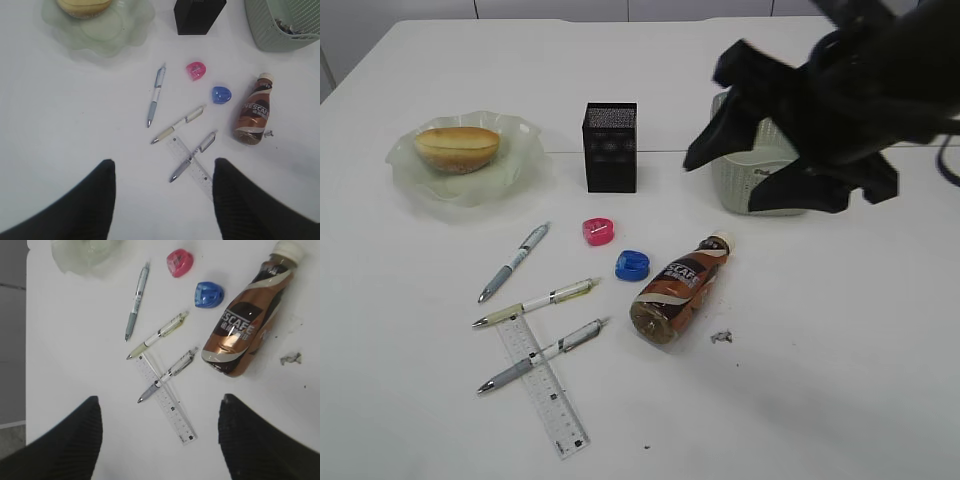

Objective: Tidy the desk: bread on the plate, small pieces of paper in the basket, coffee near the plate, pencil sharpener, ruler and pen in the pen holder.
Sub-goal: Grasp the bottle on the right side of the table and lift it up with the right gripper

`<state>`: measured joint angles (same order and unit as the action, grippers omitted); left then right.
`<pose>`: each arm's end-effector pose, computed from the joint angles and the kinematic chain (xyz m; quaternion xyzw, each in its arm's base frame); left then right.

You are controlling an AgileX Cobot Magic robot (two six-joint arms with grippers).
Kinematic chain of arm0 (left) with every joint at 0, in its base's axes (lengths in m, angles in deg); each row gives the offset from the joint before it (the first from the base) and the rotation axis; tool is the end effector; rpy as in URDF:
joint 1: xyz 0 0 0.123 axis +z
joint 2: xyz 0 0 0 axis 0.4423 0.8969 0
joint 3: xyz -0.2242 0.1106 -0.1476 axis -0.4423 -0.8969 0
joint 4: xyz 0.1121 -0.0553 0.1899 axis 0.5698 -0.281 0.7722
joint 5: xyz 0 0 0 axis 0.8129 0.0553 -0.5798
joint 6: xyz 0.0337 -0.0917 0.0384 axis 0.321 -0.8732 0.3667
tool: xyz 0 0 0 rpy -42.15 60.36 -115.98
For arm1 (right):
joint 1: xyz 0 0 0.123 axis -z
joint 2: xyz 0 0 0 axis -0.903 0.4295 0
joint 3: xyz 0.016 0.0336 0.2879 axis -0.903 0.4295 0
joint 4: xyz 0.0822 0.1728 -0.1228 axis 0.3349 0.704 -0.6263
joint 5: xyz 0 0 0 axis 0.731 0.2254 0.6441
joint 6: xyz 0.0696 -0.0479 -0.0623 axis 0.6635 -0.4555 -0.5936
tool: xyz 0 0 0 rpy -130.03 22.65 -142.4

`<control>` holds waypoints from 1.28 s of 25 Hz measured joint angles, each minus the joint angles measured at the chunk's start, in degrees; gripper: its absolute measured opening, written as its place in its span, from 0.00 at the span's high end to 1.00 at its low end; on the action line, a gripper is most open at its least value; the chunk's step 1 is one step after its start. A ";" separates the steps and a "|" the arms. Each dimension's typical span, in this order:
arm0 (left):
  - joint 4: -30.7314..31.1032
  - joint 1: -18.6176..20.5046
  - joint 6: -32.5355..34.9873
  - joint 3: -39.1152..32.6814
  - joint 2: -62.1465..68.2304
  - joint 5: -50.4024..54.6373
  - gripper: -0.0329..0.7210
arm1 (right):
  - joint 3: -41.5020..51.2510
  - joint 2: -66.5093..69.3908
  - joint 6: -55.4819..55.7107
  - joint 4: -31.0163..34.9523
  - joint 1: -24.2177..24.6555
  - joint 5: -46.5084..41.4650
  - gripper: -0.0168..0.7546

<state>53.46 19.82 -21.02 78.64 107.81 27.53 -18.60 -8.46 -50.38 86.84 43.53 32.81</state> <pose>0.1994 -0.0440 0.4318 0.0283 0.9361 -0.1359 0.3231 0.2539 0.1361 0.3168 0.0870 0.9195 0.3150 0.2185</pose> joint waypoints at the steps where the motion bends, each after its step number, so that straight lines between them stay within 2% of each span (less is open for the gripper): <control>1: 0.00 0.00 0.00 0.00 0.00 0.00 0.36 | -1.24 2.05 1.83 -1.74 -1.28 0.28 0.29; 5: 0.00 0.00 0.00 0.00 0.00 0.00 0.36 | -7.61 9.47 10.56 -12.77 -3.67 -2.23 0.29; 9: 0.00 0.00 0.00 0.00 0.00 0.00 0.36 | -16.12 15.71 17.90 -24.39 -3.81 -11.53 0.29; 13: 0.96 0.00 0.00 0.00 0.00 0.00 0.36 | -22.54 20.12 24.29 -30.08 -4.82 -19.49 0.29; 21: 3.18 0.00 0.00 0.00 0.00 0.00 0.36 | -25.47 26.93 36.37 -31.12 -9.79 -23.42 0.29; 32: 4.02 0.00 0.00 0.00 0.00 0.00 0.36 | -25.70 31.90 44.67 -30.41 -9.98 -22.72 0.29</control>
<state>57.48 19.82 -21.02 78.64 107.81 27.53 -44.31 23.44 -5.71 56.43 33.56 10.09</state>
